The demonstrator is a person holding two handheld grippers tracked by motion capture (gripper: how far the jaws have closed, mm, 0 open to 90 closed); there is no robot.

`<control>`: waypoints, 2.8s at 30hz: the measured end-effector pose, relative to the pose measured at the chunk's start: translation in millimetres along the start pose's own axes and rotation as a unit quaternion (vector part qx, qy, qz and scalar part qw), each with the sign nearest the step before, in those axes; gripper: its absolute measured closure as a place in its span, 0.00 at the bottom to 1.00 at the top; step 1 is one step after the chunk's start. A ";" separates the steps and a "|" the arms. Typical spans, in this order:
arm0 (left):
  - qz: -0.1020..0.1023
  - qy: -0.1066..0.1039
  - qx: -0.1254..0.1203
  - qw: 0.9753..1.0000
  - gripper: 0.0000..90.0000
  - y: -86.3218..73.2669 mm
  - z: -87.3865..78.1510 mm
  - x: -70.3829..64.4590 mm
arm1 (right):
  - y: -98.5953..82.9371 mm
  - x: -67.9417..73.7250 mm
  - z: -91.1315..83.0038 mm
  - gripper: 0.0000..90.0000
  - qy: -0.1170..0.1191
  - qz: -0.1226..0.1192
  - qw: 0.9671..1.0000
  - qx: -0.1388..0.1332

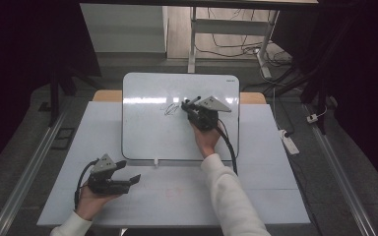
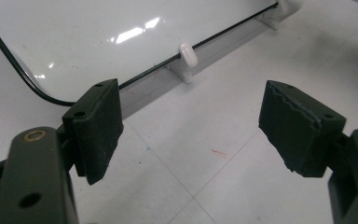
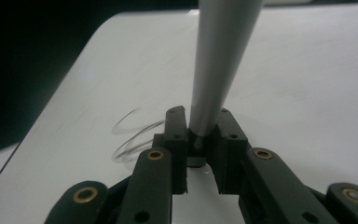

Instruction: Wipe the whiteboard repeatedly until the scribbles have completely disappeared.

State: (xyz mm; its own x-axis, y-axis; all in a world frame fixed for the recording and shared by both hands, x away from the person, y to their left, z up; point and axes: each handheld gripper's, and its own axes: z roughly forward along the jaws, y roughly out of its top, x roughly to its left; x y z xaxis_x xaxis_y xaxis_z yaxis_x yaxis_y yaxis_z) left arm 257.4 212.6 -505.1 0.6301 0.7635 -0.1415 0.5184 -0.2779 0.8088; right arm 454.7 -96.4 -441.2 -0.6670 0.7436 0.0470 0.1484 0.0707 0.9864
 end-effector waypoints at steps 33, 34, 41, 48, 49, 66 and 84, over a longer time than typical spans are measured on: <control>-0.004 0.000 -0.001 1.000 0.25 0.2 -0.2 4.0 | 1.8 23.8 22.1 0.87 0.043 -0.030 0.998 0.021; -0.005 -0.001 -0.001 1.000 0.25 0.2 0.3 4.7 | -1.1 30.1 23.3 0.87 0.058 -0.048 0.997 0.030; -0.003 0.000 -0.003 1.000 0.25 0.3 -1.2 3.2 | 2.7 19.9 19.8 0.87 0.020 -0.023 1.000 0.004; 0.000 0.001 0.001 1.000 0.25 0.2 0.2 3.5 | -5.3 39.5 31.4 0.87 0.078 -0.069 0.994 0.031; 0.000 0.001 0.000 1.000 0.25 0.2 -0.3 3.2 | -1.5 33.9 31.0 0.87 0.061 -0.053 0.997 0.020; -0.003 -0.001 -0.002 1.000 0.25 0.5 -0.6 5.3 | 6.2 22.8 26.5 0.87 0.025 -0.042 0.999 0.007; -0.001 0.000 -0.004 1.000 0.25 -0.1 -2.3 5.2 | 2.3 45.9 42.5 0.87 0.077 -0.075 0.994 0.034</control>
State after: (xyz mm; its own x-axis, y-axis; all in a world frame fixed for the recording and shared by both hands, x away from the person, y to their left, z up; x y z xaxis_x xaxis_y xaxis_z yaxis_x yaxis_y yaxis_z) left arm 259.3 217.9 -504.6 0.6284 0.7646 -0.1434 0.5153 -0.2710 0.8130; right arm 455.4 -33.9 -443.5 -0.7889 0.6103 -0.0713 0.0837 0.2217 0.9715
